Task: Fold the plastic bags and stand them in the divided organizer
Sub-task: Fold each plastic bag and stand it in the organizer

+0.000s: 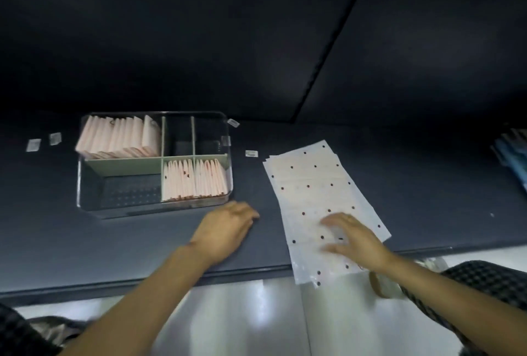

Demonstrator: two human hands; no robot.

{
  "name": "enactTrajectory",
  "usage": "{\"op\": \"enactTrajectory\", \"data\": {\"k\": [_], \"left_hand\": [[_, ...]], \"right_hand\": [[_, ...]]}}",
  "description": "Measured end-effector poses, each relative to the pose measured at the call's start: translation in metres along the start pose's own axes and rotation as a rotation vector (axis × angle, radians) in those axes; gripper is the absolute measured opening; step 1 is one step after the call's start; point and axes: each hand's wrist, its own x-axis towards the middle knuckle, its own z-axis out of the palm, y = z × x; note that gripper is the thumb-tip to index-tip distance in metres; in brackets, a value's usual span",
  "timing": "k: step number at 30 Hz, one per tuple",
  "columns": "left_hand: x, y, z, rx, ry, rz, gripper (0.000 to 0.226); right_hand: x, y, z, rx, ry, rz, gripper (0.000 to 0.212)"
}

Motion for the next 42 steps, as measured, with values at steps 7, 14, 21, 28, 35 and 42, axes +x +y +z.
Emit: {"op": "enactTrajectory", "data": {"k": [7, 14, 21, 28, 35, 42], "left_hand": [[-0.021, 0.016, 0.06, 0.052, -0.215, 0.026, 0.051], [-0.015, 0.021, 0.055, 0.021, -0.245, 0.077, 0.082], [-0.013, 0.034, 0.055, -0.206, -0.178, -0.011, 0.026], [0.003, 0.037, 0.029, -0.542, 0.001, -0.312, 0.019], [0.019, 0.049, 0.033, -0.055, 0.288, -0.025, 0.045], [0.028, 0.042, 0.076, 0.28, -0.212, 0.033, 0.065]], "right_hand": [[-0.036, 0.051, 0.044, -0.12, 0.045, -0.203, 0.048], [-0.031, 0.035, 0.051, -0.127, 0.167, -0.37, 0.029], [-0.024, 0.004, 0.026, 0.2, -0.114, -0.141, 0.023], [0.01, -0.027, -0.039, 0.161, -0.143, -0.099, 0.03], [0.096, -0.021, -0.081, -0.208, -0.081, 0.021, 0.036], [0.148, -0.009, -0.061, -0.315, -0.147, 0.112, 0.033]]}}
